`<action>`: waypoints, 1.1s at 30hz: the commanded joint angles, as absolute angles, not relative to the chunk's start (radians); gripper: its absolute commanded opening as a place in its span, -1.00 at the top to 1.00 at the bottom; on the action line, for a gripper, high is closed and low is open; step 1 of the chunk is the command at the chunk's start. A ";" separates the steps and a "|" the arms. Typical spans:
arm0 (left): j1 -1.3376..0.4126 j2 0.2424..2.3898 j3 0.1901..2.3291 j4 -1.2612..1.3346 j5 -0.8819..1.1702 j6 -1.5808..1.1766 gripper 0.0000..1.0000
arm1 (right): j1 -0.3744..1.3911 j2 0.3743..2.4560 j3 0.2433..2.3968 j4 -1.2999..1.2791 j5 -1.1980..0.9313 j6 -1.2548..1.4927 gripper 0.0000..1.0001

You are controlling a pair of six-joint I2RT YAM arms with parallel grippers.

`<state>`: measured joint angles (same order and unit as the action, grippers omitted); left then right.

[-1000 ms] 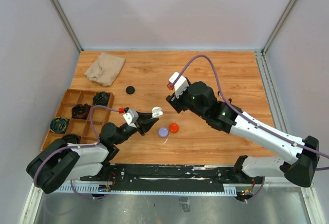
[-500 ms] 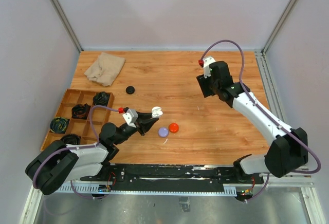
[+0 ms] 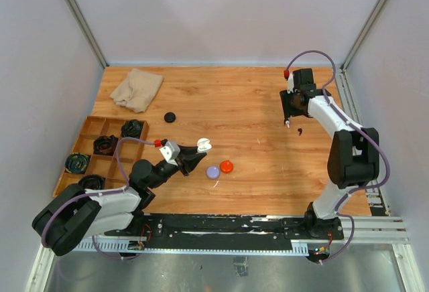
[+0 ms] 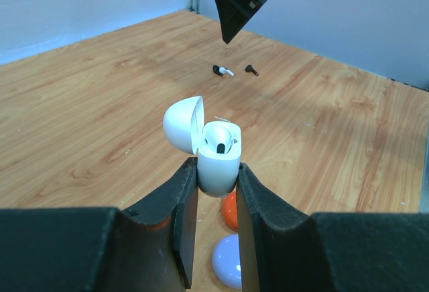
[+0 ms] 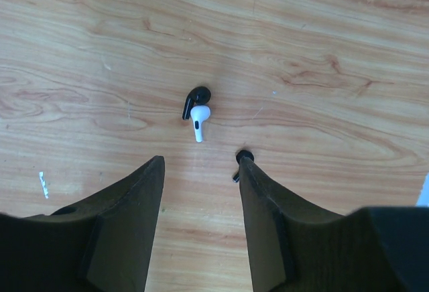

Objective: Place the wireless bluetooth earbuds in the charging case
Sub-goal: Pick up the earbud from the center of the board.

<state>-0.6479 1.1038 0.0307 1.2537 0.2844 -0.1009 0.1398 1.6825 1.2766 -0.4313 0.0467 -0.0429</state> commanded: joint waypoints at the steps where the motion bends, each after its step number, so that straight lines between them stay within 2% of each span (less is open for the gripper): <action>1: -0.640 1.091 0.055 1.272 0.273 -0.088 0.99 | 0.102 1.756 1.346 -0.484 -0.015 -0.019 0.03; 15: -0.640 1.098 0.059 1.265 0.272 -0.083 0.99 | 0.047 1.924 1.401 -0.487 -0.066 -0.006 0.17; 33: -0.640 1.106 0.069 1.247 0.285 -0.081 1.00 | 0.011 2.028 1.420 -0.487 -0.092 -0.010 0.40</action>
<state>-0.6479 1.1042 0.0441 1.2308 0.2844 -0.0963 0.0383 1.9793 1.3899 -0.4702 -0.0807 -0.0219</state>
